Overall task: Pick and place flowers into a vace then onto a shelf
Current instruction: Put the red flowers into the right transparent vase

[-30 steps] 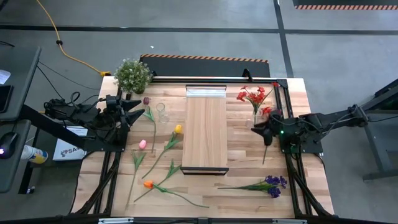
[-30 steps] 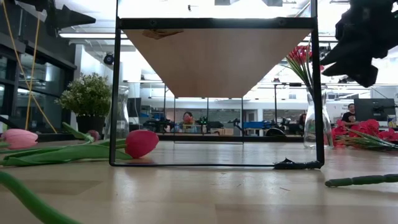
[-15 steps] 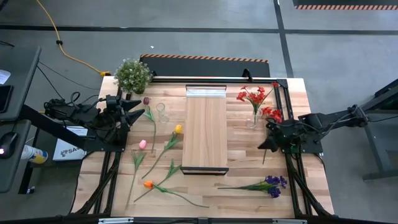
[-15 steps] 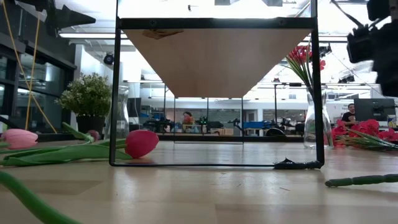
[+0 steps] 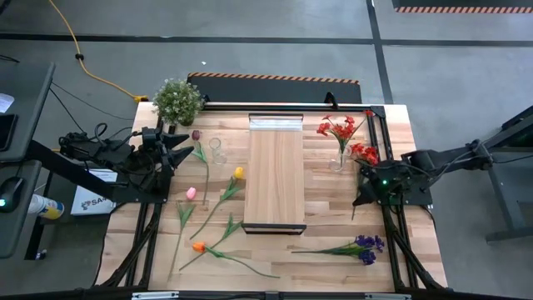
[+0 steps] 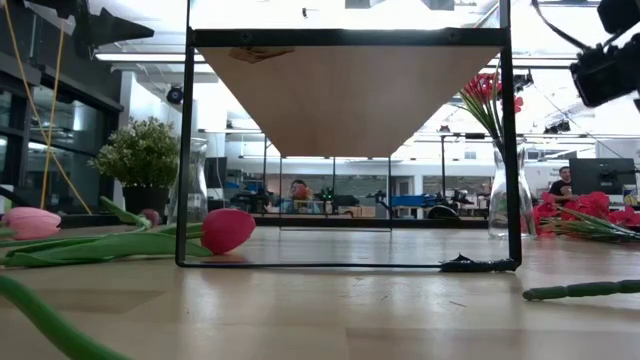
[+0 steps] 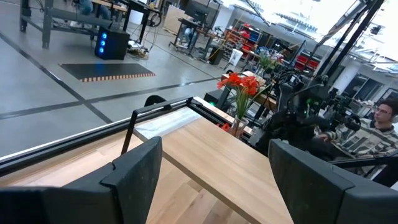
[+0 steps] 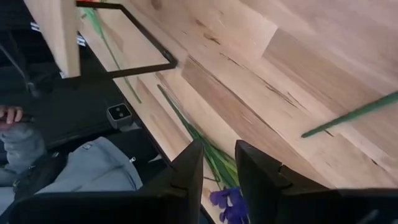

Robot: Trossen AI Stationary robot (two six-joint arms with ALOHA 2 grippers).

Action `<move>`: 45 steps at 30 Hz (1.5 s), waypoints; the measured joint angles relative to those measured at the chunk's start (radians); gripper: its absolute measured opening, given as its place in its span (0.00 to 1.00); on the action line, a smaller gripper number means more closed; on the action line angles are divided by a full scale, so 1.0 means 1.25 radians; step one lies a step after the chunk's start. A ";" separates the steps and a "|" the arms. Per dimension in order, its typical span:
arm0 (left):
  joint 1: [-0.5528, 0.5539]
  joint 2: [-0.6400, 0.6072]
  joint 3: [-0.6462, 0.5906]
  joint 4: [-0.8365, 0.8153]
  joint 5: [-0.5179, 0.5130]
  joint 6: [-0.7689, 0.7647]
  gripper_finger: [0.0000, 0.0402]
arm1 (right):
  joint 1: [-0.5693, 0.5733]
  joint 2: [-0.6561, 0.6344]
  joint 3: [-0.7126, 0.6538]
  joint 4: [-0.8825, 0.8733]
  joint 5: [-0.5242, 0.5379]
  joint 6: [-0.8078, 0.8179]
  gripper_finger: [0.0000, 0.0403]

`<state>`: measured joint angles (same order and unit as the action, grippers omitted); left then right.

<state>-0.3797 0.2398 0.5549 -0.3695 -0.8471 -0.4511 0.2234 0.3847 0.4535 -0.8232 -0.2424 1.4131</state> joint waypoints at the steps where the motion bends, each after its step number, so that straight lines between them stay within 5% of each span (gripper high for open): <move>1: 0.000 0.000 0.000 0.000 0.000 0.000 0.81 | 0.000 0.000 0.020 -0.026 0.006 -0.003 0.21; 20: 0.000 0.000 0.000 0.000 0.001 0.000 0.81 | 0.000 0.017 0.441 -0.563 0.247 -0.001 0.21; 27: 0.000 0.000 0.000 0.000 0.000 0.000 0.81 | 0.000 0.019 0.439 -0.594 0.424 -0.007 0.21; 45: 0.000 0.000 0.000 0.000 0.001 0.000 0.81 | 0.000 0.021 0.336 -0.546 0.450 -0.112 0.21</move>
<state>-0.3794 0.2401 0.5545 -0.3695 -0.8463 -0.4511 0.2233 0.4114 0.8738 -1.5054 0.3205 1.2728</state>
